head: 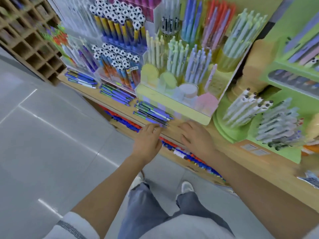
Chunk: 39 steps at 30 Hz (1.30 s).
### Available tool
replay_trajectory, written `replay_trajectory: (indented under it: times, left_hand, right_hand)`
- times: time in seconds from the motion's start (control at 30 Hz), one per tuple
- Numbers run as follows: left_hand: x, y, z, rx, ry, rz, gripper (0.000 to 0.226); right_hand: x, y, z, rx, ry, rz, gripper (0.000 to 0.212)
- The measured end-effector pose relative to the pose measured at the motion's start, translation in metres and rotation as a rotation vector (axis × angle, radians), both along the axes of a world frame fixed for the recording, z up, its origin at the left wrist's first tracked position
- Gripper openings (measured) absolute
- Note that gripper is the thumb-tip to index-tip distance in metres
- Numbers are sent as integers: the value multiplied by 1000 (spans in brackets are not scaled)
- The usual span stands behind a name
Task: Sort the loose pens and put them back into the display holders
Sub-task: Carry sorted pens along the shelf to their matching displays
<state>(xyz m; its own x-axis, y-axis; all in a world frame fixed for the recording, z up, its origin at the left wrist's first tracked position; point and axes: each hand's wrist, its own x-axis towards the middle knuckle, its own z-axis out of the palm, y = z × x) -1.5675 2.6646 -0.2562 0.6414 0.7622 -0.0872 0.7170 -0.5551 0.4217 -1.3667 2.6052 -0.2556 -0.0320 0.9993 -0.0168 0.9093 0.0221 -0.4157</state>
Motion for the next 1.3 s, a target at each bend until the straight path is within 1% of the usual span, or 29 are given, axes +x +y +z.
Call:
replay_trajectory:
  times: [0.07, 0.17, 0.23, 0.37, 0.47, 0.53, 0.67, 0.8, 0.9, 1.0, 1.07, 1.13, 1.23, 1.3]
  left_hand:
    - [-27, 27, -2, 5, -1, 3, 42]
    - [-59, 60, -6, -26, 1, 3, 42]
    - [-72, 74, -8, -59, 14, -29, 43]
    - [-80, 92, -11, -102, 16, -113, 46]
    - [-77, 99, -14, -127, 8, -145, 48]
    - [-73, 103, -16, -124, 10, -157, 49]
    - [-70, 103, -17, -145, -26, -121, 46]
    - [-70, 100, -16, -177, -58, -81, 45]
    - [-67, 99, -15, -208, -85, -27, 44]
    - [-63, 96, -14, -224, -92, 14, 43]
    - [-63, 95, -14, -217, -97, 40, 43]
    - [-64, 94, -15, -213, -97, 68, 43]
    - [-66, 92, -16, -211, -74, 99, 45]
    - [-67, 90, -16, -213, -58, 110, 46]
  right_hand:
    - [-28, 23, 2, 11, 12, -27, 36]
    - [-61, 48, 1, -12, -7, -69, 25]
    - [-77, 59, 1, -38, -20, -136, 29]
    - [-96, 72, 3, -108, -86, -284, 37]
    - [-99, 82, 3, -215, -144, -339, 36]
    - [-99, 86, 3, -217, -144, -357, 32]
    - [-96, 91, 3, -185, -123, -328, 26]
    - [-92, 96, 4, -218, -70, -315, 31]
    - [-89, 98, 3, -228, -45, -275, 21]
    - [-88, 96, 2, -240, 3, -301, 17]
    - [-85, 93, 2, -214, 48, -304, 20]
    - [-82, 89, 3, -206, 80, -264, 26]
    - [-80, 84, 1, -232, 31, -165, 26]
    - [-81, 83, -1, -246, -24, -163, 24]
